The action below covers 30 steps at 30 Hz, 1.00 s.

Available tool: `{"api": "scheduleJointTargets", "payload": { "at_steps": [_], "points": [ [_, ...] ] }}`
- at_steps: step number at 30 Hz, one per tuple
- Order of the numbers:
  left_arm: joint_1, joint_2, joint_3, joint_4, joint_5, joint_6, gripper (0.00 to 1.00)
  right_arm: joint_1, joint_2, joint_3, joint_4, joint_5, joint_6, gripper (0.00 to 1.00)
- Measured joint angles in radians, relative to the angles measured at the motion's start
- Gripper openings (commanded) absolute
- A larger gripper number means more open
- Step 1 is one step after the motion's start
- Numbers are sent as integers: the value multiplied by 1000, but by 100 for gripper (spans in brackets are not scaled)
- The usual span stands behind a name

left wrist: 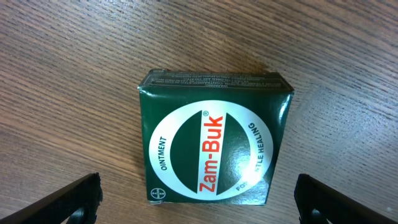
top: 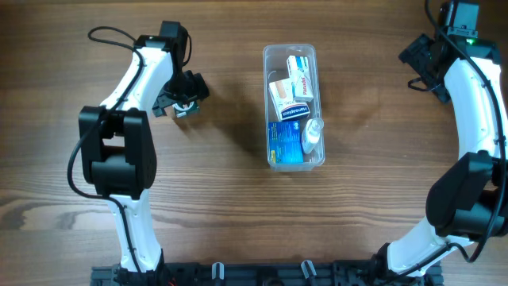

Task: Pack container
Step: 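Lower left gripper onto the green Zam-Buk box and grasp it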

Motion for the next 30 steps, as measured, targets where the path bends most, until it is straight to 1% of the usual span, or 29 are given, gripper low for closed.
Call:
{"api": "scheduleJointTargets", "payload": {
  "at_steps": [7,30],
  "points": [
    [0,0,0,27,0,0,100,0,0,0,0,0,0,100],
    [0,35,0,39,3,0,100,0,0,0,0,0,0,100]
  ]
}}
